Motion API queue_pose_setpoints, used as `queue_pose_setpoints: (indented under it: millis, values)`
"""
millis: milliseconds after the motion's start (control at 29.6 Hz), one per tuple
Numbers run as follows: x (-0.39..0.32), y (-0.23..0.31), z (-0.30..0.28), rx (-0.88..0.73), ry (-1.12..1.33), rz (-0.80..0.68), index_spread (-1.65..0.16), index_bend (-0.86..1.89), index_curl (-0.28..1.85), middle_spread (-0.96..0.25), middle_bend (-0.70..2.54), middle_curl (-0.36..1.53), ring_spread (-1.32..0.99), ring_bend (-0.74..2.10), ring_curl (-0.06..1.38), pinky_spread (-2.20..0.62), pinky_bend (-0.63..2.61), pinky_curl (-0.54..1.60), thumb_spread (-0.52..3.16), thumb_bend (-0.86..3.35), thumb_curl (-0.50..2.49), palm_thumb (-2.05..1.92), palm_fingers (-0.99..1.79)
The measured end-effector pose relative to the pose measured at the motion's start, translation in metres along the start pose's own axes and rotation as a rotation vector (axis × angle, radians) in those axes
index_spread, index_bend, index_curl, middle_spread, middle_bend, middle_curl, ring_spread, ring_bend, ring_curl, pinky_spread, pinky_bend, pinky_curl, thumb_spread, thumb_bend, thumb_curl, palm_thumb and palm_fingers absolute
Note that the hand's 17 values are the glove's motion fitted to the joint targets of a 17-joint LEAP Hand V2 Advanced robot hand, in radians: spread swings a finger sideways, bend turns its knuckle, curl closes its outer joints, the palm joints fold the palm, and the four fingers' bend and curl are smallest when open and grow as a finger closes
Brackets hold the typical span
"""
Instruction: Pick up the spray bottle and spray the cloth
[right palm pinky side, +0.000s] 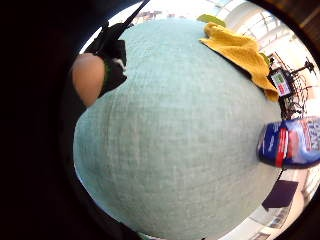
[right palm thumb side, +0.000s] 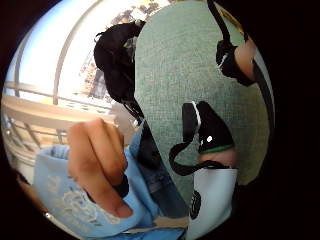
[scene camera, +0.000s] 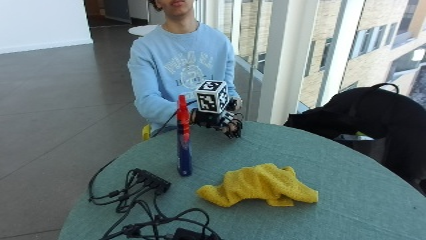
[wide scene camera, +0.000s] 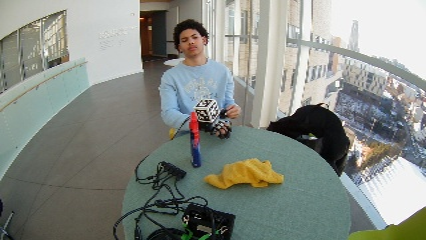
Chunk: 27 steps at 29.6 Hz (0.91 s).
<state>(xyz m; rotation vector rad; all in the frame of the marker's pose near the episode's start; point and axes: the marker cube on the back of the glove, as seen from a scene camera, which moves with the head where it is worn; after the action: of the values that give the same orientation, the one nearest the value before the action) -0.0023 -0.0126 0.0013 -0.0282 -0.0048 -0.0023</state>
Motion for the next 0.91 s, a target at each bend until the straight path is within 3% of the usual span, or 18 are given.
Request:
queue_pose_setpoints:
  millis: [338,913]
  values:
    - [0.004,-0.05,-0.018,-0.026,0.014,0.03,-0.25,0.26,0.25,-0.07,0.45,0.22,-0.04,0.32,0.22,0.12,0.18,0.16,0.82,0.37,0.2,0.63,0.91]
    - [0.013,-0.044,-0.034,-0.006,0.058,0.083,-0.32,0.14,0.31,-0.08,0.35,0.31,-0.04,0.29,0.28,0.15,0.2,0.23,1.09,0.22,0.27,0.62,0.81]
